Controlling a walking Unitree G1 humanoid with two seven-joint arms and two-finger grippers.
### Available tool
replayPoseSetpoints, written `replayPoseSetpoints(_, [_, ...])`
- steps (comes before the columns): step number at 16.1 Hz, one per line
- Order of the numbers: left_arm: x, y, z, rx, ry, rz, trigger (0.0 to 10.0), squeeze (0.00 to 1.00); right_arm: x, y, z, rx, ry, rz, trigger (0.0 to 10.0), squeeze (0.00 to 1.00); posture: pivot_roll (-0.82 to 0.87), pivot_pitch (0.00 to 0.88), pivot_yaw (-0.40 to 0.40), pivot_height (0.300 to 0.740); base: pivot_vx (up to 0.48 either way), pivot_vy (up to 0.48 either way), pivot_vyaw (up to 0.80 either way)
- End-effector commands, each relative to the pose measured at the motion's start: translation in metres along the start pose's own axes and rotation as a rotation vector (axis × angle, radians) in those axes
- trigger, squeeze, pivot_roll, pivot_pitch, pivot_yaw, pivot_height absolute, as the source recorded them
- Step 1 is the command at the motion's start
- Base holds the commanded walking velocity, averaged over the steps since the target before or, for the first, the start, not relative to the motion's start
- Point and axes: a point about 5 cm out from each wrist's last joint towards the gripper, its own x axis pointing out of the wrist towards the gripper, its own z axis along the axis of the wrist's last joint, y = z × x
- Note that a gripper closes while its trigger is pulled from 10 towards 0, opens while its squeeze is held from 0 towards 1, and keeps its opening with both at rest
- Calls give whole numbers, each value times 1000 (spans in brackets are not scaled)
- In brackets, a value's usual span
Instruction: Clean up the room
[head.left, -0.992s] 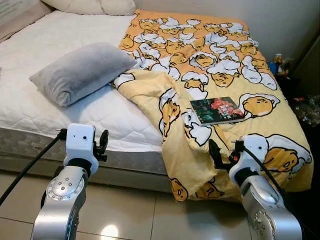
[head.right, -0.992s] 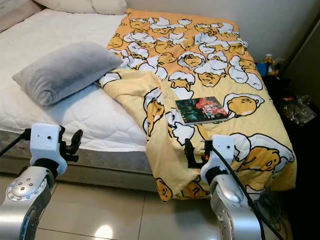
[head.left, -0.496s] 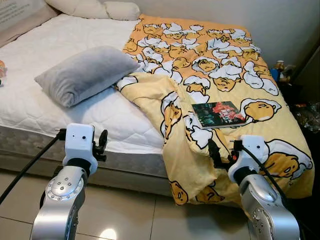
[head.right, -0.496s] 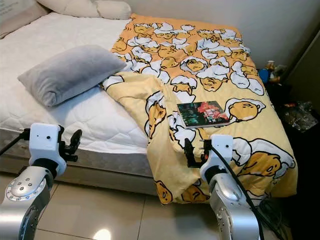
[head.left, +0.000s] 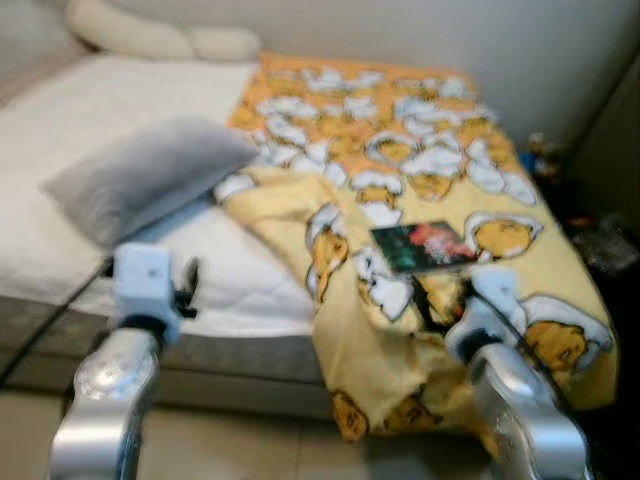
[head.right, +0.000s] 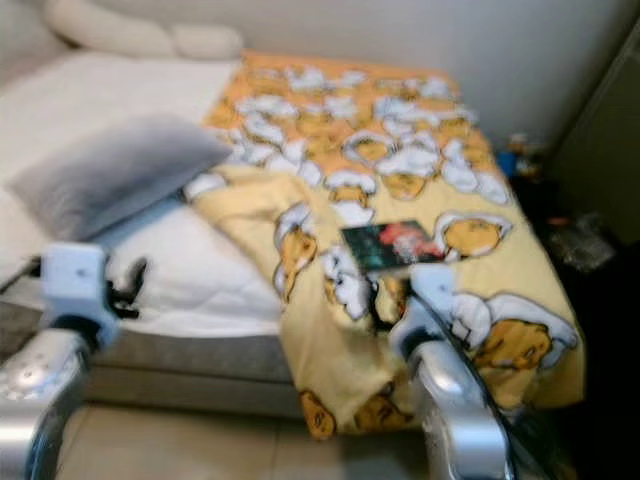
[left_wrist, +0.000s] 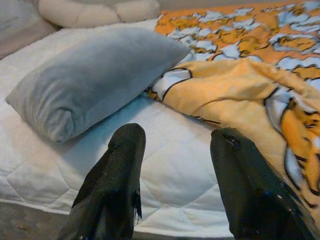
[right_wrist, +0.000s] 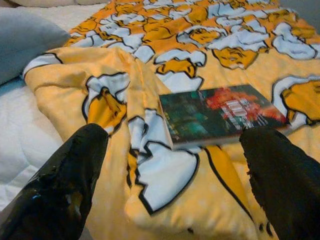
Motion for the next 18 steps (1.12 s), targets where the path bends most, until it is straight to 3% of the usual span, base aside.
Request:
replayPoseSetpoints(1, [2, -9, 6, -6, -22, -35, 10000, 0, -2, -13, 3, -24, -15, -54, 10000, 0, -70, 0, -24, 740, 431, 0, 0])
replayPoseSetpoints(12, [4, -13, 5, 19, -22, -64, 10000, 0, -6, -22, 1, -60, -34, -142, 10000, 0, -84, 0, -7, 740, 422, 0, 0])
replayPoseSetpoints(18, [5, -13, 5, 20, -23, -70, 10000, 0, -8, -23, -3, 8, -16, -145, 10000, 0, -82, 0, -1, 740, 0, 46, 0])
